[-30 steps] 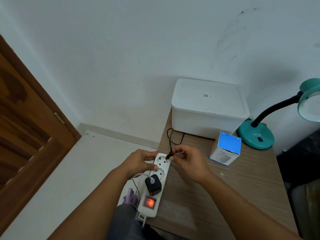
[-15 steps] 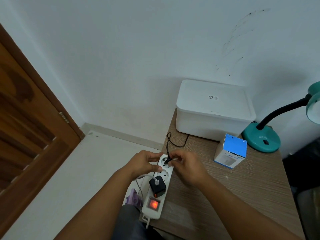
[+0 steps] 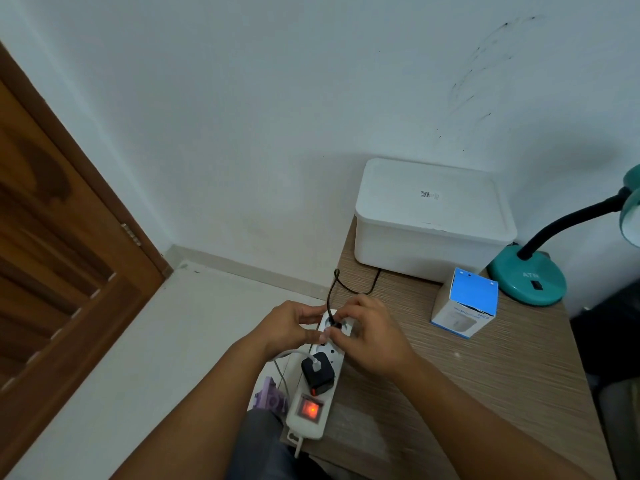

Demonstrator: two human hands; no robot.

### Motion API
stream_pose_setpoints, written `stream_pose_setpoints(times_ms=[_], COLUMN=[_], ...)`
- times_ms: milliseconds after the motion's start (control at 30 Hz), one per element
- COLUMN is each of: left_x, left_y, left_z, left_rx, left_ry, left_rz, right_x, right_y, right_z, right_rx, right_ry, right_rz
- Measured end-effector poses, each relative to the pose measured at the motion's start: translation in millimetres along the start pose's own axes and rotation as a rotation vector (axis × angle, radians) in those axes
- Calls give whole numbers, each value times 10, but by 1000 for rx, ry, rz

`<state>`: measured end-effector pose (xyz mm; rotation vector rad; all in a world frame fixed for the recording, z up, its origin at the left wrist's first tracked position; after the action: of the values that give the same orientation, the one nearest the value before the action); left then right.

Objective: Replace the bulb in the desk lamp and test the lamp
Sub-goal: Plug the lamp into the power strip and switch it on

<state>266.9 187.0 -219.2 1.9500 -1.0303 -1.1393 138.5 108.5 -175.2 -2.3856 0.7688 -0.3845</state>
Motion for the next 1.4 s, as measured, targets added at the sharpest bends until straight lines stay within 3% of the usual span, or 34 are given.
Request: stream_pose_setpoints(times_ms=[533,800,967,1300,1400], left_x=[-12,-64,-77,-452,-585], left_y=[17,40,127,652,943], left_z=[-24,-25,-62,-497,-418], left_rx=[1,57,225,334,356], left_ry=[-1,27,38,315,334], left_rz=[-13,-40,-27,75,133], right_x=[-54,-89,-290,-838,-1032], right_y=[11,31,60,285,411], right_z=[9,36,28,-363,-534], right_rx=[26,4,50,76,85], right_ry=[174,131,92,153,203], right_rz=[64,95,126,189,215])
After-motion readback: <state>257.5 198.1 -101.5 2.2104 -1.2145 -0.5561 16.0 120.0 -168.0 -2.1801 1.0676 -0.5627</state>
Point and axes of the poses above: each hand's wrist, its own x-axis towards the middle knuckle, its own z-axis out of the palm, y = z × x, the point moved 8 cm from there along x, towards the middle knuckle, and after that the axes turned 3 degrees about y, right-handed, at the moved point
